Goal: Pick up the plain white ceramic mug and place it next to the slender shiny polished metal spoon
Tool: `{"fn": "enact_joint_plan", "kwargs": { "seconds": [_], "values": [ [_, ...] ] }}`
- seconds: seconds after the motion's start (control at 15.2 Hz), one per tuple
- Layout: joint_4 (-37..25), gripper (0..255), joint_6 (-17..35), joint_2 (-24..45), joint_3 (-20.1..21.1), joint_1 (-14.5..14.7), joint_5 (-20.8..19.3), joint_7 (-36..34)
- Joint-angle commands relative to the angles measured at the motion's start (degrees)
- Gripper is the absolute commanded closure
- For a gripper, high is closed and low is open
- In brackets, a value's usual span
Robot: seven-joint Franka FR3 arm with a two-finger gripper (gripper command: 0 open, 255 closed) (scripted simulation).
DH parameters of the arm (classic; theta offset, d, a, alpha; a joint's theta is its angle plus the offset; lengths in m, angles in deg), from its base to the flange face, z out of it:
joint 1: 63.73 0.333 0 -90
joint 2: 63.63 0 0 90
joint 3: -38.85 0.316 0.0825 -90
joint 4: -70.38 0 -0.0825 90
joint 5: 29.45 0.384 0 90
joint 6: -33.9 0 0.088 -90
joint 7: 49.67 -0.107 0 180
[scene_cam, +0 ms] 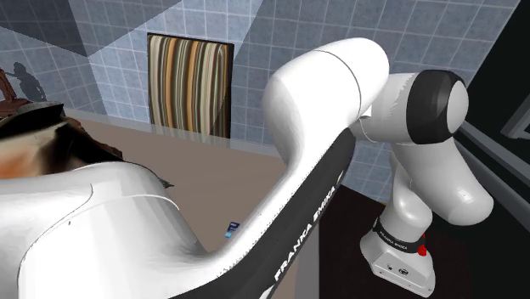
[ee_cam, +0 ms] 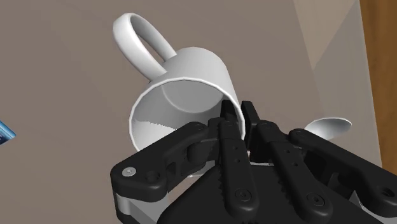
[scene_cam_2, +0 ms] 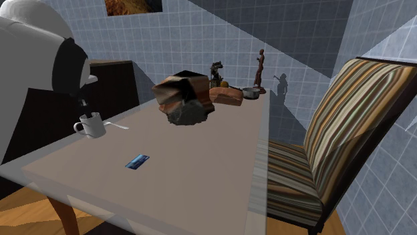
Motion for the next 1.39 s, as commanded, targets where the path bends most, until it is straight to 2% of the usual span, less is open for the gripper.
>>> {"fn": "enact_joint_plan", "kwargs": {
  "seconds": [0.0,0.53,0.59,0.92,1.19,1.32],
  "values": [
    [0.84,255,1.27,0.50,-0.20,-0.04,-0.32,-0.31],
    [0.96,255,1.43,0.55,-0.23,-0.05,-0.36,-0.35],
    [0.95,0,1.42,0.55,-0.23,-0.05,-0.36,-0.35],
    [0.95,0,1.42,0.55,-0.23,-0.05,-0.36,-0.35],
    [-4.24,0,-4.73,-0.90,0.47,1.01,0.75,0.75],
    [-4.22,0,-4.72,-0.90,0.46,1.01,0.75,0.75]
  ]
}}
